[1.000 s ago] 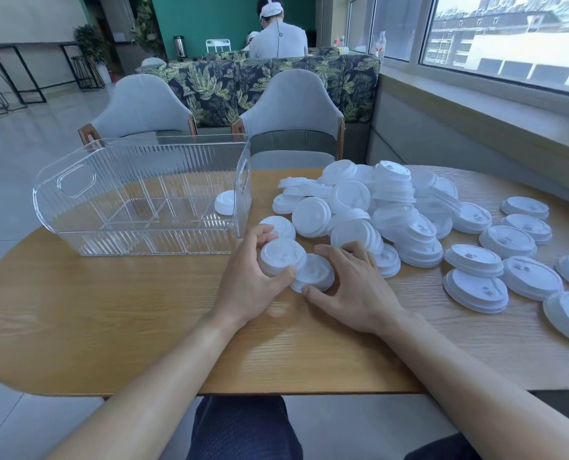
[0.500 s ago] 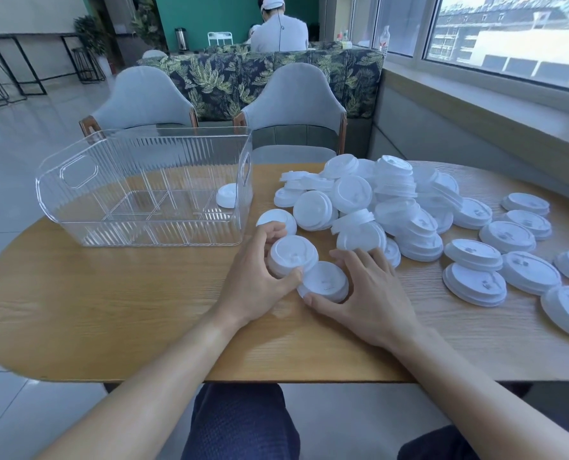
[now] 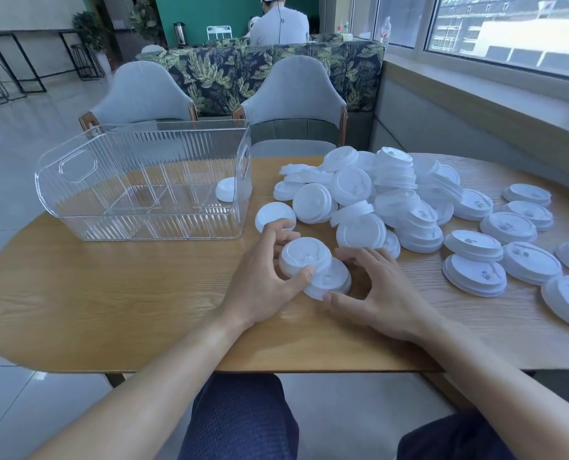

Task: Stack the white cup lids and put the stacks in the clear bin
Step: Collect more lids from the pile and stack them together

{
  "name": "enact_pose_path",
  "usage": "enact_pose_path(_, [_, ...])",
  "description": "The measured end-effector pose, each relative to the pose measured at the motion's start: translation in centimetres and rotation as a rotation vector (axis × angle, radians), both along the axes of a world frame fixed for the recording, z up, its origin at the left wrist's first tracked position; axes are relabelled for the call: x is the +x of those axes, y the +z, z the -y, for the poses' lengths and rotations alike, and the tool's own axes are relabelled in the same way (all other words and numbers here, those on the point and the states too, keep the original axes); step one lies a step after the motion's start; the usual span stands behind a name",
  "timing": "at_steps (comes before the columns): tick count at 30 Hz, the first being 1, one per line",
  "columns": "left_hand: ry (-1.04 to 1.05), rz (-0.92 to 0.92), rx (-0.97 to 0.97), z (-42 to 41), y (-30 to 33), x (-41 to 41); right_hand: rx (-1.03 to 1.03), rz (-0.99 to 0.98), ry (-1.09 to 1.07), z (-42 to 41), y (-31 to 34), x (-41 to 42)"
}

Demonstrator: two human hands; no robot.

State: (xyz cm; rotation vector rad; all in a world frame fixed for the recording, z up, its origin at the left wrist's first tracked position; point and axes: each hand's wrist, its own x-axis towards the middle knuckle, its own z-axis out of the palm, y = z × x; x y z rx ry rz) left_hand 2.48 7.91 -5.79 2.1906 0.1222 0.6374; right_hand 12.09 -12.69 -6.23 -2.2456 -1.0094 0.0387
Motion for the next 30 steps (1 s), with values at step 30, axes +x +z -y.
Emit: enact_pose_path(30, [-0.086, -0.163, 0.198, 1.1, -0.6, 0.5, 0.096, 0.045, -0.049, 0.1, -0.4, -0.6])
